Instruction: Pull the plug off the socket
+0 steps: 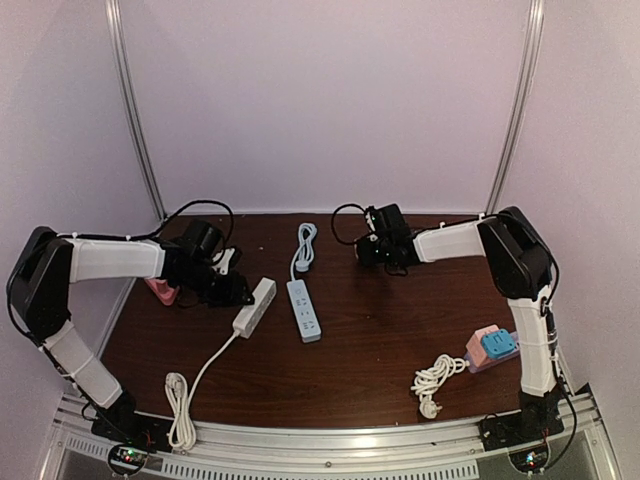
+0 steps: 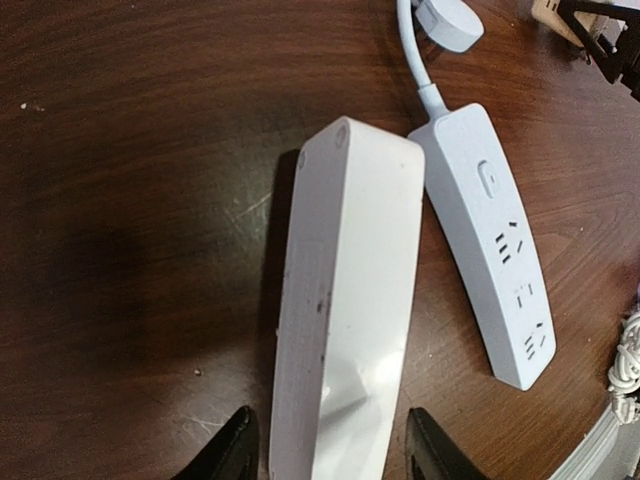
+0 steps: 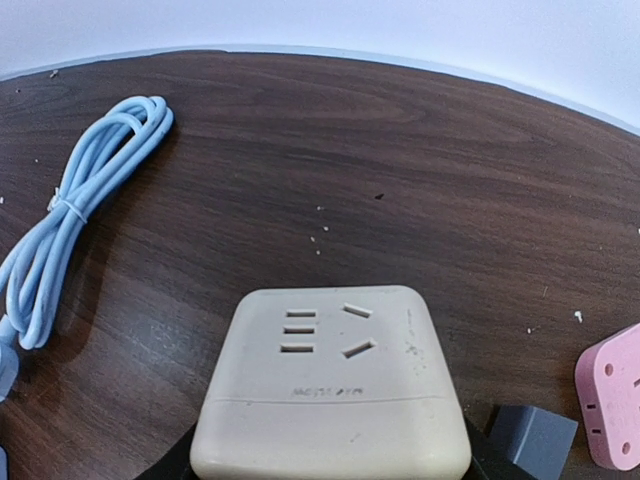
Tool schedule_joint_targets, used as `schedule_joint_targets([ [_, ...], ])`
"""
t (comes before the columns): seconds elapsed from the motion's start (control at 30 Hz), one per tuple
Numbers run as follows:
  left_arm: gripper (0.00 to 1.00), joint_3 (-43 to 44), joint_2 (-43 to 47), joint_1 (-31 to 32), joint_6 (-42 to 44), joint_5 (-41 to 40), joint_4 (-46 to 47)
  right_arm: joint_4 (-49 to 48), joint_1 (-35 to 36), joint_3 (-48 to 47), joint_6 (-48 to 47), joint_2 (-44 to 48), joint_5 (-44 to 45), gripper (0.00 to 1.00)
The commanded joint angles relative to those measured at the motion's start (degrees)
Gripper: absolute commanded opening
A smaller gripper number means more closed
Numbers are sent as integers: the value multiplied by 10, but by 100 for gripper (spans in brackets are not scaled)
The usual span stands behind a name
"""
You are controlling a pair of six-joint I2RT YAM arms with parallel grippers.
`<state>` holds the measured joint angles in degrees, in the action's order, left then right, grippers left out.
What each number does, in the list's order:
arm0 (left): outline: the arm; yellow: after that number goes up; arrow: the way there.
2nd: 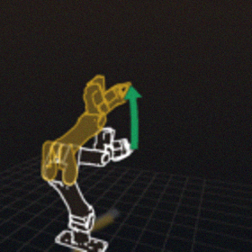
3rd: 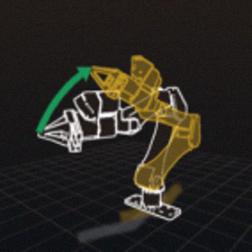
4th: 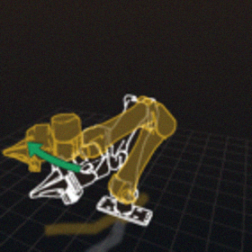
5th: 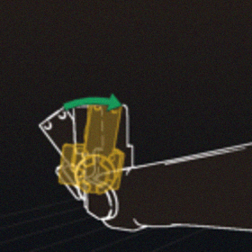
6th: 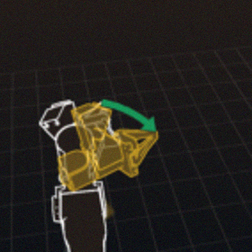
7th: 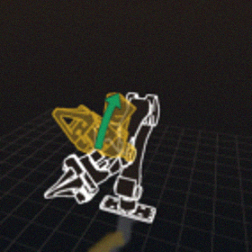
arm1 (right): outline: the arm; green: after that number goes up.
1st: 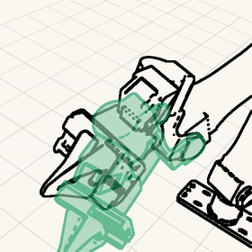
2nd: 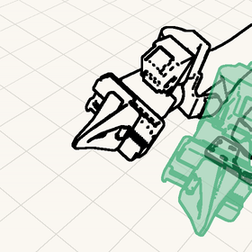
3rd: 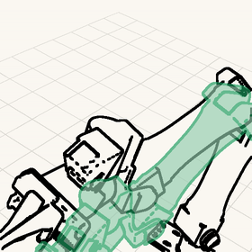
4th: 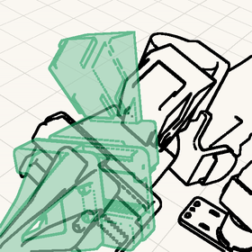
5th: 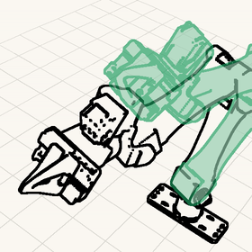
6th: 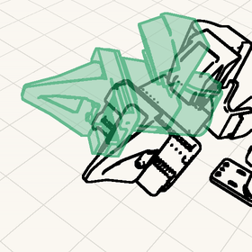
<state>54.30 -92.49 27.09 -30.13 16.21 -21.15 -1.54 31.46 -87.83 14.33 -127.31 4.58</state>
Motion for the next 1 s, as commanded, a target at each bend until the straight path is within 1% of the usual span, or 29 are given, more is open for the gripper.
schedule_joint_targets([
  [0.0,49,15,-9,4,14,-15,-14,-22,-1,13,13,19,7,35],
  [0.3,48,18,-10,9,10,-14,-15,-14,2,25,23,25,-3,50],
  [0.6,49,29,-9,9,4,-12,-15,10,8,22,27,34,-8,73],
  [0.7,49,30,-7,9,2,-13,-15,11,11,19,27,37,-6,79],
  [0.87,50,31,1,9,-5,-15,-15,37,12,14,26,42,-10,84],
  [0.97,53,33,7,9,-8,-16,-16,46,13,11,25,48,-12,85],
])
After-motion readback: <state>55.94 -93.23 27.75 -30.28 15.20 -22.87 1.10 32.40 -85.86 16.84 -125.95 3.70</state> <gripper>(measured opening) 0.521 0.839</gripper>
